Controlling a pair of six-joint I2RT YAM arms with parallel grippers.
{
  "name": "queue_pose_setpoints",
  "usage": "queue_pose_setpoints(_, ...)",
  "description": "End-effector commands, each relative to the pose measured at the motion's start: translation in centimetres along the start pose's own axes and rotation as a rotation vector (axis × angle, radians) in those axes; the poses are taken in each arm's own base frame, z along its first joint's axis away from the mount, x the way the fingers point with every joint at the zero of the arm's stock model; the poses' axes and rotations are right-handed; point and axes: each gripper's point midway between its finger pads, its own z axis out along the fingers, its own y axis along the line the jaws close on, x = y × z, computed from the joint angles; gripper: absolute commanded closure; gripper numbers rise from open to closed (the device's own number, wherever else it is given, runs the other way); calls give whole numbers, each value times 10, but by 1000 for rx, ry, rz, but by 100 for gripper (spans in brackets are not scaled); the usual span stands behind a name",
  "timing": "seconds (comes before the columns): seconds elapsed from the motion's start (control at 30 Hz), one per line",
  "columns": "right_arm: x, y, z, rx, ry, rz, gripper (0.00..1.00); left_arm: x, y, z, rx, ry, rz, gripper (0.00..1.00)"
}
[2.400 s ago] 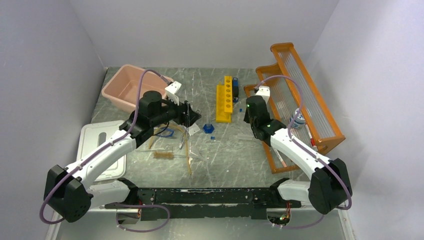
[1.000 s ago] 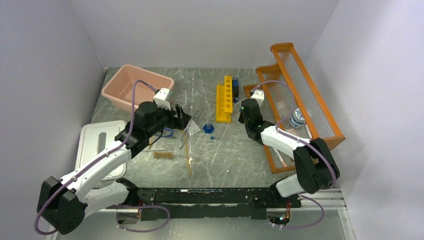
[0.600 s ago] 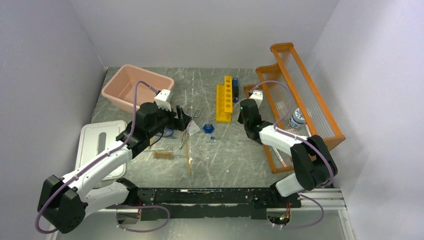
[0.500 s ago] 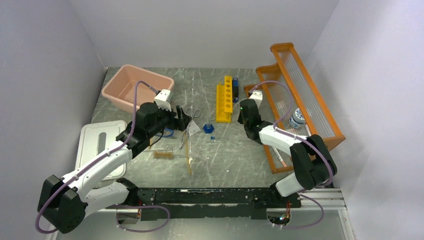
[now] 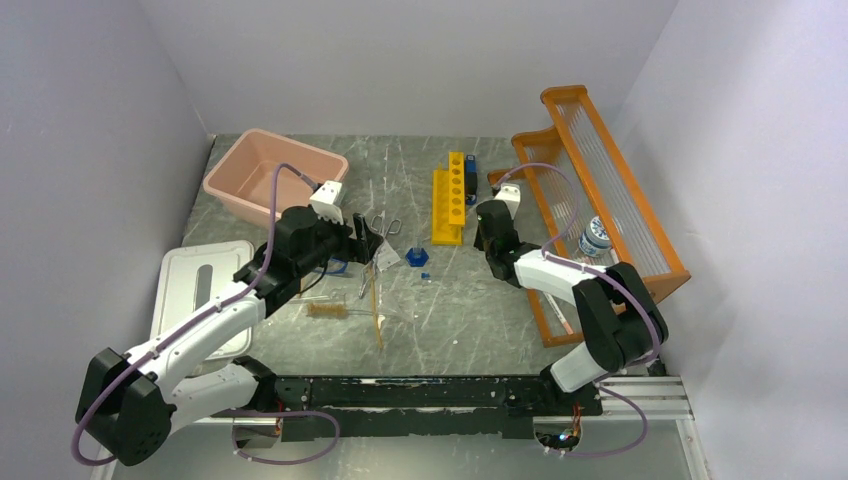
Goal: Organize the chemistry lab equipment
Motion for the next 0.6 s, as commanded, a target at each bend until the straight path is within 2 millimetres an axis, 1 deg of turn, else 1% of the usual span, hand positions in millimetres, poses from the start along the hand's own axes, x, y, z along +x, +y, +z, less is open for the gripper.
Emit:
queue_pose_setpoints(0.0,5,-6,4,40,3,-25,85,-6,2,2,-9,-27,3,16)
queue_pose_setpoints(0.2,2,-10,3,70,3,-48,84,-4,2,3,-6,-23,0,16)
queue_pose_setpoints(0.4,4,-10,7,92,27,-53,82,-3,2,4,-6,-22,-1,16)
queue_pose_setpoints(0.47,2,-10,7,97,28,-46,80,-3,2,4,-5,-22,-2,16)
queue_pose_setpoints(0.57,-3,-7,6,91,19,-26,72,-3,2,4,-4,-24,-2,16)
